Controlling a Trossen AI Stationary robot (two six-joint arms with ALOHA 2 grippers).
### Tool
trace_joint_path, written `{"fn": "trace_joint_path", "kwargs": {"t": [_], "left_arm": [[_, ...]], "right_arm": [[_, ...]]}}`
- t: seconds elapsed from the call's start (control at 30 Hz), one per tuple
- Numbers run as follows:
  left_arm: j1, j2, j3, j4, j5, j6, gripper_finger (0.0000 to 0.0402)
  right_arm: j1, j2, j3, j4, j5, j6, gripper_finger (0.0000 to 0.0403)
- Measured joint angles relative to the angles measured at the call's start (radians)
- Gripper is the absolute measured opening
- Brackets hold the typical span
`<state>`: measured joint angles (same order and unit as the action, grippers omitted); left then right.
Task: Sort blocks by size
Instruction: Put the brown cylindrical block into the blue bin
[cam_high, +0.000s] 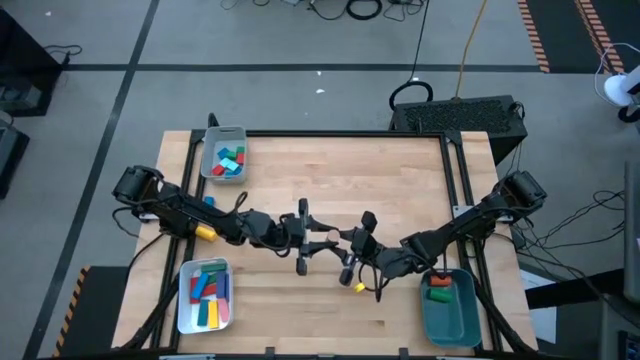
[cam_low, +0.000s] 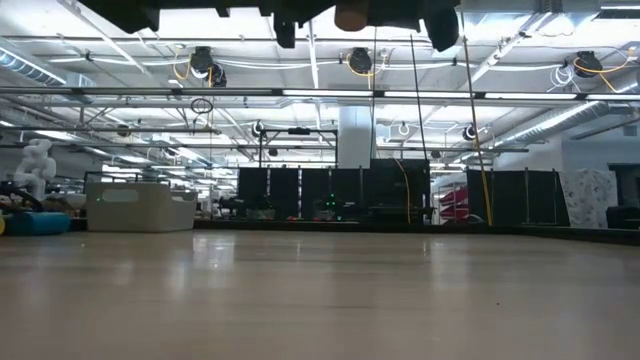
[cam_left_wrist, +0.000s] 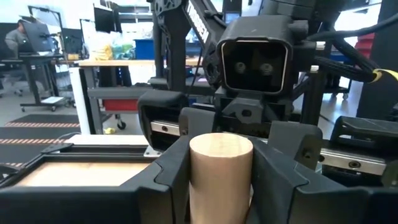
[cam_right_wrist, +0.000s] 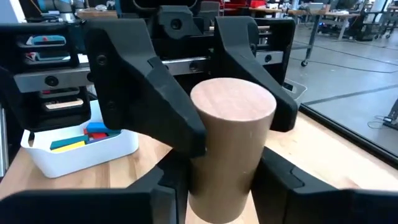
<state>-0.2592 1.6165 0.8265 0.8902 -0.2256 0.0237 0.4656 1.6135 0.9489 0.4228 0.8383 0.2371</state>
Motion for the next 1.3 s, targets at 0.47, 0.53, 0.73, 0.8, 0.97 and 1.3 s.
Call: {"fn": "trace_joint_path", "kwargs": {"t": [0.47, 0.53, 0.73, 0.8, 0.97, 1.3], "left_arm": [[0.002, -0.001, 0.001, -0.020, 0.001, -0.024, 0.0282], [0.001, -0.002, 0.002, -0.047, -0.033, -0.024, 0.0293], [0.002, -0.008, 0.001, -0.156, -0.124, -0.070, 0.0299], [0.002, -0.009, 0.001, -0.189, -0.125, -0.090, 0.0300], [0.002, -0.012, 0.001, -0.203, -0.124, -0.097, 0.0300], [-0.003, -0.012, 0.001, -0.216, -0.114, -0.095, 0.0301]], "right_arm": [[0.027, -0.059, 0.000, -0.401, -0.047, 0.191, 0.0107], [0.043, -0.086, 0.000, -0.523, -0.097, 0.265, 0.0107], [0.130, -0.210, -0.001, -0.870, -0.319, 0.508, 0.0107], [0.178, -0.255, 0.000, -0.972, -0.360, 0.599, 0.0107], [0.314, -0.323, 0.000, -1.174, -0.405, 0.838, 0.0107], [0.541, -0.274, 0.000, -1.352, -0.652, 1.197, 0.0107]]}}
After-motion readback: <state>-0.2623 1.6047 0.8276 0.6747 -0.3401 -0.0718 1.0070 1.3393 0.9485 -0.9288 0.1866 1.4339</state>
